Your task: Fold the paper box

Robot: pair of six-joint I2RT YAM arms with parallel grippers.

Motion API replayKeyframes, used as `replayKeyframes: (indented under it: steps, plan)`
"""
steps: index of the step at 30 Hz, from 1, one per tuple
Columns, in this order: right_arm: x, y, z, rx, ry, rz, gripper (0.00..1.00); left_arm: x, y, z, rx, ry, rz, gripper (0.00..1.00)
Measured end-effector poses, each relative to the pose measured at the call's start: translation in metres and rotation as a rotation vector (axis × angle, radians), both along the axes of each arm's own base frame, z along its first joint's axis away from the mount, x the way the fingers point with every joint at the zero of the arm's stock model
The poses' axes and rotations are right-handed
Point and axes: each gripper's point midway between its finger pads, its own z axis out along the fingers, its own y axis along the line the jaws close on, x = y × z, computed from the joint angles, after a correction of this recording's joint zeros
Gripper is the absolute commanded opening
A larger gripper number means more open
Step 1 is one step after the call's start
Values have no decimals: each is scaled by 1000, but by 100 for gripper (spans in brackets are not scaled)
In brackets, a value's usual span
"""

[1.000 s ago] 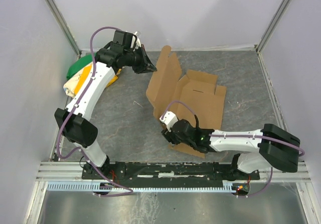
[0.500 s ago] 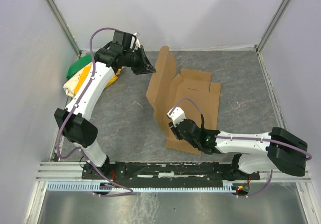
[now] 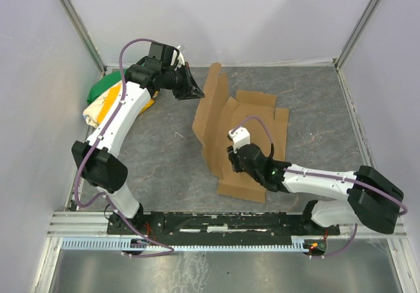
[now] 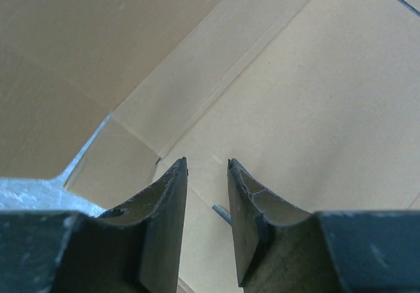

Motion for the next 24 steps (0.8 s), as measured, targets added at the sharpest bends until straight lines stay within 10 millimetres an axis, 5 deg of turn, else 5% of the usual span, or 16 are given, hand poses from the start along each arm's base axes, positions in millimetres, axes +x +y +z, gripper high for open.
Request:
replayKeyframes:
  steps: [4,7,8,10,12,18,24]
  plan:
    - [12,-4,12,81,37,-28,14,1,-1,1,-4,-4,0,3]
    - [6,0,25,118,60,19,10,1,-1,1,-4,-4,-1,3]
    - [2,4,27,126,74,45,13,1,-1,1,-4,-4,-1,3]
    - [-7,9,33,138,102,98,38,1,-1,1,-4,-4,-1,3]
    - [-18,12,34,145,132,157,53,1,-1,1,-4,-4,-1,3]
    - [-46,19,27,119,202,320,59,1,-1,1,-7,-4,-1,3]
    - [-63,25,-2,39,268,434,61,1,-2,3,-13,-8,-4,3]
